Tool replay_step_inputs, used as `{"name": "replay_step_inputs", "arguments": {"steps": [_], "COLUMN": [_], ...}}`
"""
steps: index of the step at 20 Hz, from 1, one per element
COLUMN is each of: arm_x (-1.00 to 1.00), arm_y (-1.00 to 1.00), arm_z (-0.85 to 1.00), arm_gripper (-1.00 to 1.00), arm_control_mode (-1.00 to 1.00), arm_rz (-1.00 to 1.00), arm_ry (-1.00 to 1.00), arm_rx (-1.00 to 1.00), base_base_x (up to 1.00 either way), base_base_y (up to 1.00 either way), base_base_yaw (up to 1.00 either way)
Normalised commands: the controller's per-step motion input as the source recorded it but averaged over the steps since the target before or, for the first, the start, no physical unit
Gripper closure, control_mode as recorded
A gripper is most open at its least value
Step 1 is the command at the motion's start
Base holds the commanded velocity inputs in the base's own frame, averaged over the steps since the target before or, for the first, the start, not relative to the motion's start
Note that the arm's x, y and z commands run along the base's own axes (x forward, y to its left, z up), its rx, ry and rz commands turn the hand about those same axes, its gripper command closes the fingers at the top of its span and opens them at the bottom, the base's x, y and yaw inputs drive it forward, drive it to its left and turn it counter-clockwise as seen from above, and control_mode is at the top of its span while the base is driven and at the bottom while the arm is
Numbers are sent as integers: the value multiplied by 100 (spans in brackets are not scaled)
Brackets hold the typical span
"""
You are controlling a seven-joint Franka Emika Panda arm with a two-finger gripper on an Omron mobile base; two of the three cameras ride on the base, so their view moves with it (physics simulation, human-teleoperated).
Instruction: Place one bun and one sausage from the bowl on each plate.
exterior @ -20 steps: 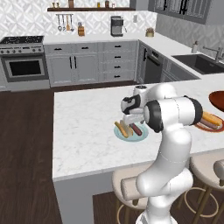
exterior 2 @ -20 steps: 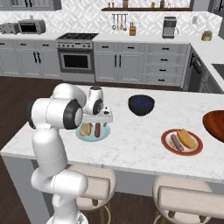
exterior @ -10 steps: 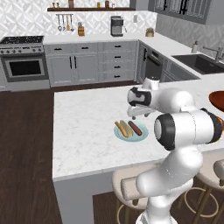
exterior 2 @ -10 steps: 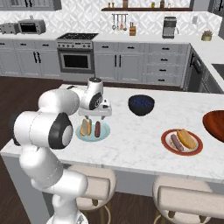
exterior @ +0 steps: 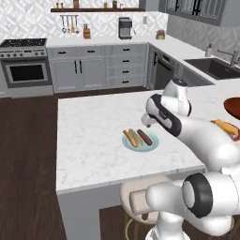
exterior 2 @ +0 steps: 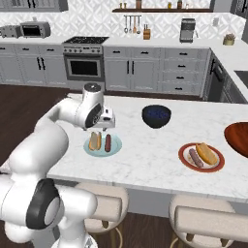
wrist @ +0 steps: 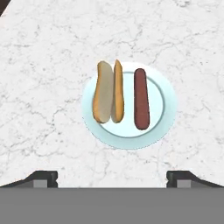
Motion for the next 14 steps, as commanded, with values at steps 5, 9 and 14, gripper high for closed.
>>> {"name": "replay_step_inputs", "arguments": {"steps": [5,9,14], "arm_x": [-53,-94,-100], "arm_y": [79,66,20], "arm_z": [71,13,-2], "arm_gripper": [-100,-100,-100], "arm_control_mode": [-100,-100,-100], "arm_rz": [-5,-8,-10], "arm_ry": [8,0,-10], "arm_rx": [-25,-27,-14], "base_base_x": [0,0,0], "base_base_y": [0,0,0], "base_base_yaw": [0,0,0]}}
